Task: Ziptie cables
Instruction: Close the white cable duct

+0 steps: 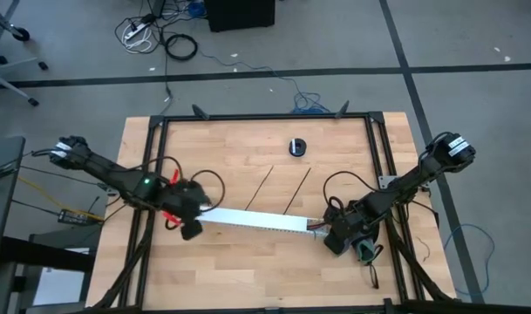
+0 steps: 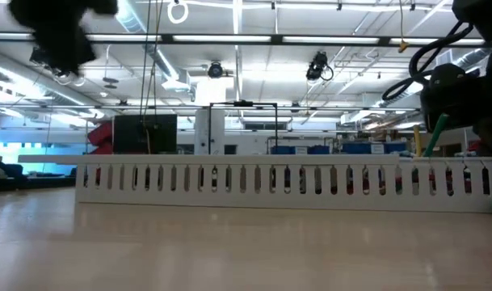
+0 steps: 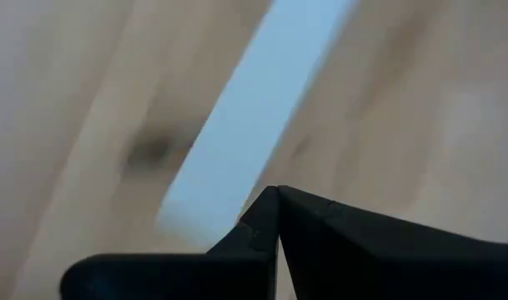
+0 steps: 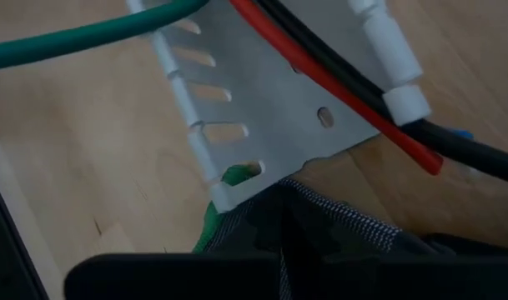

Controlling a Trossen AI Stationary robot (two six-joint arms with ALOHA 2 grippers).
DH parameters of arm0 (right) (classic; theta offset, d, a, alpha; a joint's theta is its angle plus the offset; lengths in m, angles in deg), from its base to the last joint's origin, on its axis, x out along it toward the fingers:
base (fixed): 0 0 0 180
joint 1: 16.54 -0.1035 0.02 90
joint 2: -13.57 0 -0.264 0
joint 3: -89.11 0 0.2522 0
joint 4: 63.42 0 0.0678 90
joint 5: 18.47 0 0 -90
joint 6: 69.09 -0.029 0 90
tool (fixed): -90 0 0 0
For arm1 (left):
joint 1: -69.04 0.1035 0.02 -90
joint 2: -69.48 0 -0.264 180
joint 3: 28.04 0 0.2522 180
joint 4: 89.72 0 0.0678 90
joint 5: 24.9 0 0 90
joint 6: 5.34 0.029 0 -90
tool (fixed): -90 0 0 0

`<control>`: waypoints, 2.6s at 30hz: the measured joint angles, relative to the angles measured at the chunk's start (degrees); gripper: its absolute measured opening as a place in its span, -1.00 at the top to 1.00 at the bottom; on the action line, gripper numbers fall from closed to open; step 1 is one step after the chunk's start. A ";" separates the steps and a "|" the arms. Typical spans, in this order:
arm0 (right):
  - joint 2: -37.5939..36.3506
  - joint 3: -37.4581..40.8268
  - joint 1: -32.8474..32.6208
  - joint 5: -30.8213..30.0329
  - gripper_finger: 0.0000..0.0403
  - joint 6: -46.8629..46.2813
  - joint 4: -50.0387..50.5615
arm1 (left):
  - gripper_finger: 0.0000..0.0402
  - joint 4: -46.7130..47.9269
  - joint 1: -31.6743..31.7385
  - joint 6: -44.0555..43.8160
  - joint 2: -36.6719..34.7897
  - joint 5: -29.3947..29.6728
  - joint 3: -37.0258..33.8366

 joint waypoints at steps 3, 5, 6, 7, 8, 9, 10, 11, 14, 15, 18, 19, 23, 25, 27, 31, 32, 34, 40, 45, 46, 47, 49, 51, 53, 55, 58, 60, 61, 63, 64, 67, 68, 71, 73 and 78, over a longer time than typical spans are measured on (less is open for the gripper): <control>0.08 0.13 -0.02 0.08 1.00 2.35 -1.17 | 0.98 -14.95 -0.57 12.91 0.93 5.41 1.31; 0.16 0.17 -0.02 0.14 1.00 4.30 -2.28 | 0.93 -21.40 -0.05 15.44 1.78 10.01 1.67; 0.17 0.19 -0.04 0.20 1.00 5.03 -2.95 | 0.89 -24.02 0.70 15.72 2.49 11.86 1.86; 0.18 0.21 -0.04 0.24 1.00 5.60 -3.40 | 0.84 -26.54 1.36 15.74 3.33 13.06 1.96; 0.24 0.22 -0.04 0.26 1.00 6.26 -4.05 | 0.79 -28.17 1.99 15.74 4.31 13.42 1.97; 0.28 0.13 -0.04 0.24 1.00 6.97 -4.42 | 0.72 -29.41 2.45 15.76 5.39 13.49 1.92; 0.28 0.02 -0.04 0.23 1.00 7.70 -4.75 | 0.66 -31.13 2.70 15.75 6.67 13.48 1.90; 0.30 -0.09 -0.04 0.24 1.00 8.25 -5.01 | 0.59 -33.19 2.80 15.79 8.06 13.39 1.90; 0.31 -0.50 0.11 0.30 1.00 9.29 -4.98 | 0.38 -38.36 2.79 19.04 12.56 13.39 1.88; 0.32 -0.77 0.11 0.28 1.00 9.60 -4.91 | 0.32 -40.24 2.81 20.00 14.11 13.84 1.88; 0.33 -2.25 0.11 0.42 1.00 9.68 -4.77 | 0.20 -42.71 3.49 17.42 17.55 15.00 1.86; 0.12 -2.73 0.11 0.48 1.00 9.68 -4.37 | 0.19 -43.38 3.92 16.43 18.59 15.03 1.86; -1.10 -6.24 0.11 1.44 1.00 9.73 -2.09 | 0.21 -43.26 4.86 15.54 22.40 14.47 1.83; -1.82 -8.09 0.11 1.42 1.00 9.81 1.09 | 0.22 -43.98 5.39 15.70 24.17 11.22 1.83; -2.52 -9.77 0.13 1.36 1.00 9.91 4.26 | 0.24 -43.93 5.57 15.67 26.02 8.76 1.83; -4.34 -12.92 0.41 1.33 1.00 9.06 6.61 | 0.29 -43.98 5.56 16.14 28.34 7.84 1.77; -4.59 -13.29 0.44 1.38 1.00 8.31 6.82 | 0.31 -44.20 5.57 16.41 28.49 7.85 1.80; -4.95 -14.37 0.47 1.58 1.00 6.97 6.63 | 0.33 -43.61 6.00 16.81 29.04 7.83 1.81; -5.09 -15.99 1.59 0.24 1.00 2.65 7.27 | 0.38 -41.44 7.86 18.11 30.51 4.44 1.80; -5.09 -16.02 3.05 -0.11 1.00 0.57 8.73 | 0.44 -43.65 8.14 21.96 32.00 2.12 1.90; -5.14 -16.02 3.09 -0.04 1.00 0.59 8.81 | 0.46 -44.25 8.13 23.10 32.07 1.73 1.92; -5.20 -16.02 3.13 0.04 1.00 0.61 8.82 | 0.47 -44.50 8.09 23.83 32.07 1.68 1.90; -5.25 -16.02 3.13 0.11 1.00 0.61 8.82 | 0.47 -44.71 8.05 26.12 32.05 1.60 2.11; -5.25 -16.04 3.16 0.35 1.00 0.84 8.65 | 0.44 -44.30 8.08 28.72 31.94 1.37 3.31; -5.27 -16.06 3.17 0.51 1.00 1.12 8.08 | 0.39 -44.20 8.12 31.71 31.90 1.41 5.55; -5.52 -16.06 2.98 0.66 1.00 1.16 7.88 | 0.32 -43.26 8.12 34.06 31.79 1.48 8.52; -6.35 -16.13 2.08 0.15 1.00 0.02 8.70 | 0.20 -42.06 8.12 35.92 31.79 1.43 12.66; -7.52 -16.15 1.05 -2.59 1.00 -2.08 11.69 | 0.10 -42.09 8.16 36.14 31.91 0.05 15.03; -8.27 -16.15 0.41 -4.70 1.00 -3.77 14.47 | 0.06 -41.55 8.37 36.14 32.47 -0.37 16.19; -9.89 -16.15 -0.72 -7.64 1.00 -7.90 20.31 | -0.03 -39.60 8.78 36.19 34.04 -1.83 17.94; -10.62 -16.15 -1.12 -7.95 1.00 -9.94 22.94 | -0.07 -38.78 9.11 36.20 35.38 -2.35 18.60; -11.81 -16.13 -2.61 -7.21 1.00 -14.03 26.91 | -0.18 -38.44 10.12 36.23 39.77 -4.66 21.72; -11.82 -16.12 -3.09 -6.99 1.00 -14.90 26.88 | -0.20 -38.46 10.32 36.47 40.98 -4.79 23.27; -11.73 -14.82 -4.68 -6.19 1.00 -18.27 25.26 | -0.23 -37.46 10.50 39.41 44.81 -4.83 28.21; -11.49 -12.91 -5.93 -6.63 1.00 -21.32 24.45 | -0.23 -35.34 10.48 41.19 47.56 -4.89 31.21; -11.47 -7.91 -7.85 -7.19 1.00 -25.54 19.06 | -0.22 -29.23 11.09 42.83 53.87 -8.21 37.76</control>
